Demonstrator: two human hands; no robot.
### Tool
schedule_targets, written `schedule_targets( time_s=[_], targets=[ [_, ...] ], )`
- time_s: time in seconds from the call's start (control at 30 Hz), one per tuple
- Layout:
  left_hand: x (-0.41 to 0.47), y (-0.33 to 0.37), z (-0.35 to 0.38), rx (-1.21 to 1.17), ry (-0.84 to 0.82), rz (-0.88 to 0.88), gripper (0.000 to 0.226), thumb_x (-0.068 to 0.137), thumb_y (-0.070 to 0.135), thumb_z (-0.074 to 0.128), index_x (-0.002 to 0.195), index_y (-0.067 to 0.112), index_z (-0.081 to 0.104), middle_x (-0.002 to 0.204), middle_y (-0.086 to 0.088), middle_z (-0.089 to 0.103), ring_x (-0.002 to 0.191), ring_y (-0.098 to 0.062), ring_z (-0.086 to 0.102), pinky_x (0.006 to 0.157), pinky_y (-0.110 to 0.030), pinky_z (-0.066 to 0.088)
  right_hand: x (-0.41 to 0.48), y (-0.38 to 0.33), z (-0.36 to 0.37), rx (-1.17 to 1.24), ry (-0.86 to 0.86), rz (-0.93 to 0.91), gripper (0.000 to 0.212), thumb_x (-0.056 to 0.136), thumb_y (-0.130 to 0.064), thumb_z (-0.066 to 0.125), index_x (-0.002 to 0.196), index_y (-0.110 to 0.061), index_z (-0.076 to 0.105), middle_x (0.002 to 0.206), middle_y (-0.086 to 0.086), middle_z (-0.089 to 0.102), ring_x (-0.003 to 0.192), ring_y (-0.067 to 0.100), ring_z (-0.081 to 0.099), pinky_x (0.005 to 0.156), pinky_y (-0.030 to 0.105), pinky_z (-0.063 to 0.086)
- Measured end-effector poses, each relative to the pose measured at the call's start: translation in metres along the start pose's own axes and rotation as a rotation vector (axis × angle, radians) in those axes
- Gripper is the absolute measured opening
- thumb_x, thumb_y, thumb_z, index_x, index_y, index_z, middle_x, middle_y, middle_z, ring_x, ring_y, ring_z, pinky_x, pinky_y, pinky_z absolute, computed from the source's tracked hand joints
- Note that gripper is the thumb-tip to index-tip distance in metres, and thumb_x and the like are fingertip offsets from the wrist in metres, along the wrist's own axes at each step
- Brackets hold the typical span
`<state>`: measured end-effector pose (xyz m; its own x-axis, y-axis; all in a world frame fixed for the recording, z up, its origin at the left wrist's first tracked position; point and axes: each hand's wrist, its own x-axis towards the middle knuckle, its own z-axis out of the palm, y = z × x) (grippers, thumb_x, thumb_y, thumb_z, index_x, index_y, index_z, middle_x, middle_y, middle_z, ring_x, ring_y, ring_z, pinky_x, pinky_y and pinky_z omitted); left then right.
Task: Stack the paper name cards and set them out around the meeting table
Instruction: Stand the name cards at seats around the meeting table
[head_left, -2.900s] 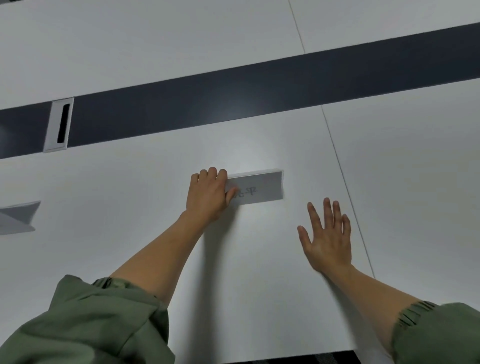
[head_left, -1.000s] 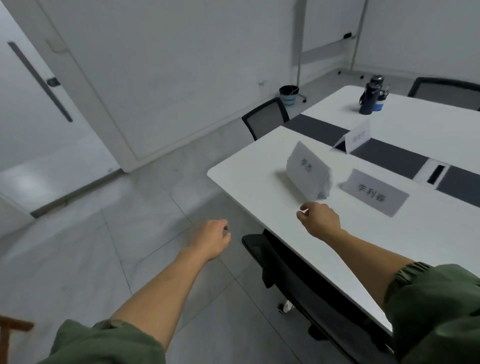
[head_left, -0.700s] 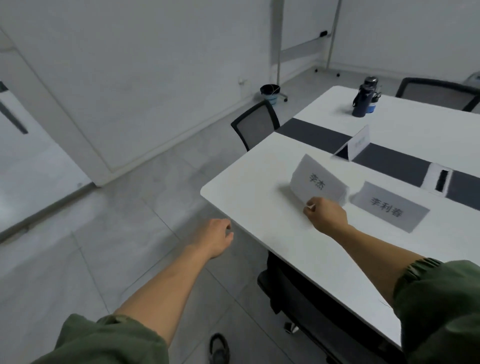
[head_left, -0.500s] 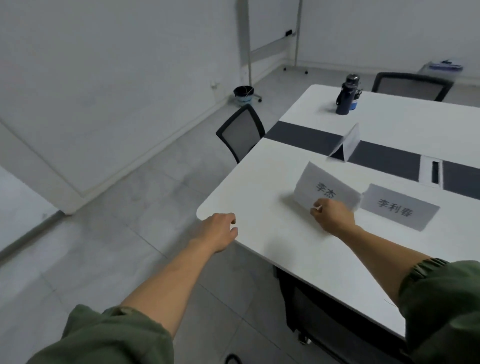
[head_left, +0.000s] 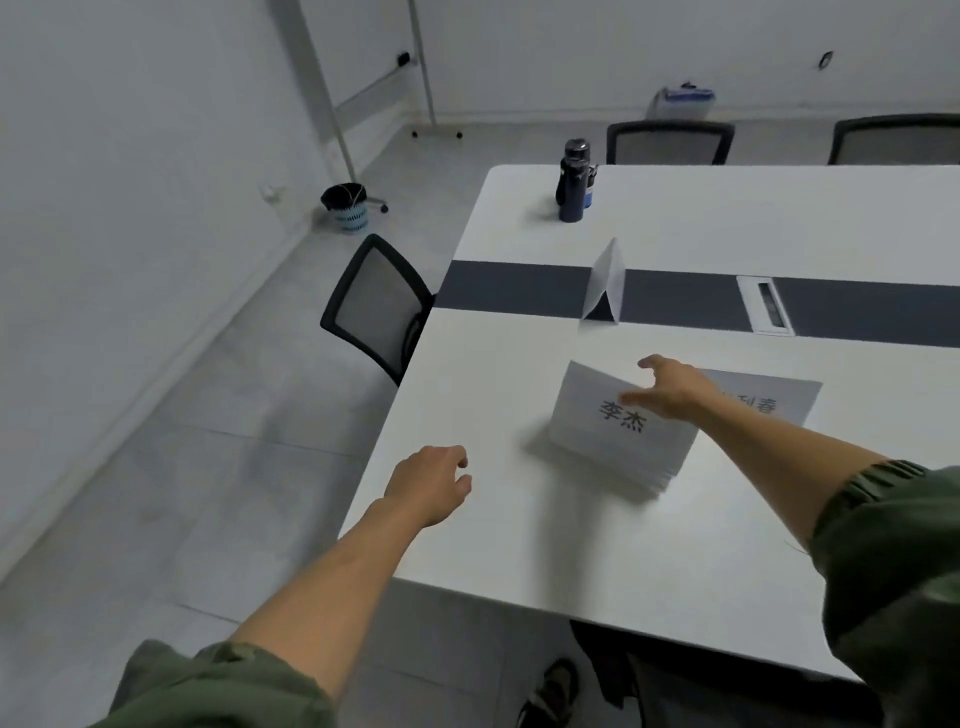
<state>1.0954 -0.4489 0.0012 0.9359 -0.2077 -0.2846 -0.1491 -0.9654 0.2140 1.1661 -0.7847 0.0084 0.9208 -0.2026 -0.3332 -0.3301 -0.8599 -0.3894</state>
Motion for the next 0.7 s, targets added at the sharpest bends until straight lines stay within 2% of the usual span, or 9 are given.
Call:
schedule_targets(
  time_s=[0.1, 0.17, 0.23, 0.33, 0.53, 0.7],
  targets=[
    [0.032, -0.011, -0.002, 0.035, -0.043, 0.009, 0.035, 0.098, 0.035, 0.046, 0.129, 0.020, 0.054, 0.117, -0.001, 0.064, 0.106, -0.021, 0.058, 0.081, -0.033, 0.045, 0.038, 0.001, 0.007, -0.020, -0.202, 0.043, 0.077, 0.079, -0.047, 0.075, 0.142, -0.015, 0.046, 0.146, 0.010, 0.047, 0.131, 0.031, 0.047, 0.108, 0.040, 0.039],
    [0.053, -0.019, -0.003, 0.055, -0.064, 0.010, 0.035, 0.098, 0.035, 0.045, 0.129, 0.020, 0.053, 0.119, 0.000, 0.063, 0.108, -0.020, 0.057, 0.081, -0.033, 0.044, 0.058, 0.002, 0.007, -0.024, -0.333, 0.073, 0.060, 0.079, -0.045, 0.075, 0.129, -0.015, 0.060, 0.132, 0.010, 0.059, 0.114, 0.030, 0.059, 0.100, 0.041, 0.048],
    [0.062, -0.026, -0.002, 0.049, -0.071, -0.002, 0.034, 0.098, 0.035, 0.046, 0.128, 0.021, 0.053, 0.118, 0.000, 0.063, 0.106, -0.021, 0.058, 0.080, -0.032, 0.045, 0.063, 0.001, 0.003, -0.047, -0.431, 0.077, 0.052, 0.077, -0.046, 0.076, 0.118, -0.017, 0.064, 0.118, 0.007, 0.066, 0.099, 0.027, 0.065, 0.092, 0.041, 0.052],
    [0.085, -0.035, 0.008, 0.043, -0.145, -0.015, 0.035, 0.097, 0.036, 0.047, 0.127, 0.021, 0.054, 0.115, -0.001, 0.064, 0.103, -0.021, 0.059, 0.079, -0.032, 0.045, 0.075, -0.001, 0.004, -0.056, -0.547, 0.116, 0.051, 0.078, -0.043, 0.077, 0.120, -0.020, 0.061, 0.111, 0.003, 0.065, 0.097, 0.025, 0.065, 0.092, 0.041, 0.052],
    [0.134, -0.026, 0.010, 0.010, -0.201, 0.064, 0.033, 0.096, 0.035, 0.048, 0.125, 0.020, 0.056, 0.110, -0.001, 0.066, 0.106, -0.020, 0.057, 0.083, -0.032, 0.046, 0.067, -0.007, 0.010, 0.059, -0.530, 0.152, 0.043, 0.083, -0.023, 0.074, 0.122, -0.013, 0.060, 0.114, 0.007, 0.066, 0.095, 0.025, 0.064, 0.086, 0.038, 0.054],
    [0.186, -0.008, -0.009, 0.033, -0.222, 0.185, 0.033, 0.095, 0.035, 0.050, 0.124, 0.020, 0.057, 0.108, -0.002, 0.065, 0.106, -0.021, 0.055, 0.085, -0.033, 0.048, 0.049, -0.004, 0.001, 0.283, -0.501, 0.232, 0.039, 0.082, -0.019, 0.074, 0.119, -0.011, 0.060, 0.101, 0.007, 0.068, 0.095, 0.030, 0.068, 0.076, 0.037, 0.057]
  ],
)
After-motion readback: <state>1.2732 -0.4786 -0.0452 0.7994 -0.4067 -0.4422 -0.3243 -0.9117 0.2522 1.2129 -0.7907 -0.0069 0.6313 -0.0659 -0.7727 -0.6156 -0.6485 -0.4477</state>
